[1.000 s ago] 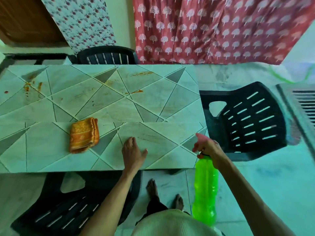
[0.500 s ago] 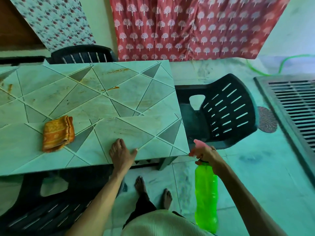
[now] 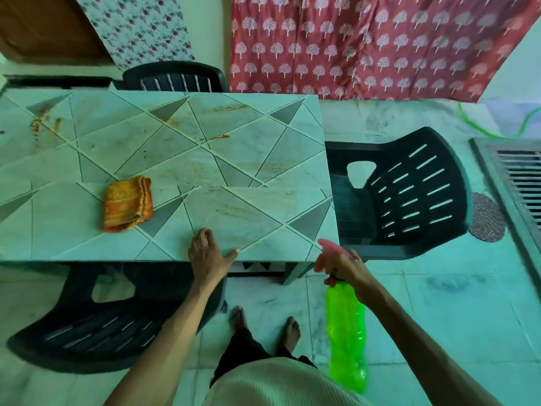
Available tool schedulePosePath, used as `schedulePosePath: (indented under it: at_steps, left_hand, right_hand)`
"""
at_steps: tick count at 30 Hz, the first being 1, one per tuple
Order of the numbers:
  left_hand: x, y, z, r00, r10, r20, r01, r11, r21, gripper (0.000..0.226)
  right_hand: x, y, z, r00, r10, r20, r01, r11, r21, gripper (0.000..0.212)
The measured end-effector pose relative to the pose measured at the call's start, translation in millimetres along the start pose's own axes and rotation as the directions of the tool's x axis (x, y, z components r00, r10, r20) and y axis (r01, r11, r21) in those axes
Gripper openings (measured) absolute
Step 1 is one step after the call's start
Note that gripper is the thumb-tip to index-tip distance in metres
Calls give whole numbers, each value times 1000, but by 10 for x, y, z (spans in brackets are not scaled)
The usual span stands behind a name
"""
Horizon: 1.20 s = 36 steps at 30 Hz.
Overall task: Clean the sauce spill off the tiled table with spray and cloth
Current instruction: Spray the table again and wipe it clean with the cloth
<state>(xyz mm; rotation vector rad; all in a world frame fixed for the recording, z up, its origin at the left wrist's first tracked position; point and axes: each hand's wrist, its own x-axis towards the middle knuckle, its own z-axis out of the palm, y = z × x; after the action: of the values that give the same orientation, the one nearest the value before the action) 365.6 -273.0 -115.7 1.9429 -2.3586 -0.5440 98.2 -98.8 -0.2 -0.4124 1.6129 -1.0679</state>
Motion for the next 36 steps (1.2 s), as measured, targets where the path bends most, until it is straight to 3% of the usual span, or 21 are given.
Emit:
schedulePosePath:
  at_steps: [7,10,13,19,26,32,36]
  left_hand:
    - [97,-612,-202,997,-78,16,78,997,-4,108]
    - [129,-893,-314,993,-117,18,118,993,-32,112]
    - [172,-1124,-391,989,-148,-6,147,987,-60,118]
    - [168,-1532,-503,983,-184,-11,182,980,-77,125]
    - [213,-1578,-425,997,-71,-26,69,994,-90,127]
    - [223,-1018,-250,992,123,23,-119,986,-117,121]
    - [196,-585,-97,971,230,71,-221,969,-112,115]
  right_hand:
    - [255,-37,833,966,-92,242,106,993,-47,31]
    - [309,-49,1188,920,-103,377,132,990,-51,45]
    - [360,-45,1584,948,-19,317,70,986,-151,53]
    - [383,-15,2012,910,-81,407,146,981,-131,49]
    - [385,17,1981,948,1,320,70,975,-210,42]
    - [161,129,1362,1000,-11,5,12,976,-219,45]
    - [-63,258,805,964,-9,-267,-9,998,-69,51]
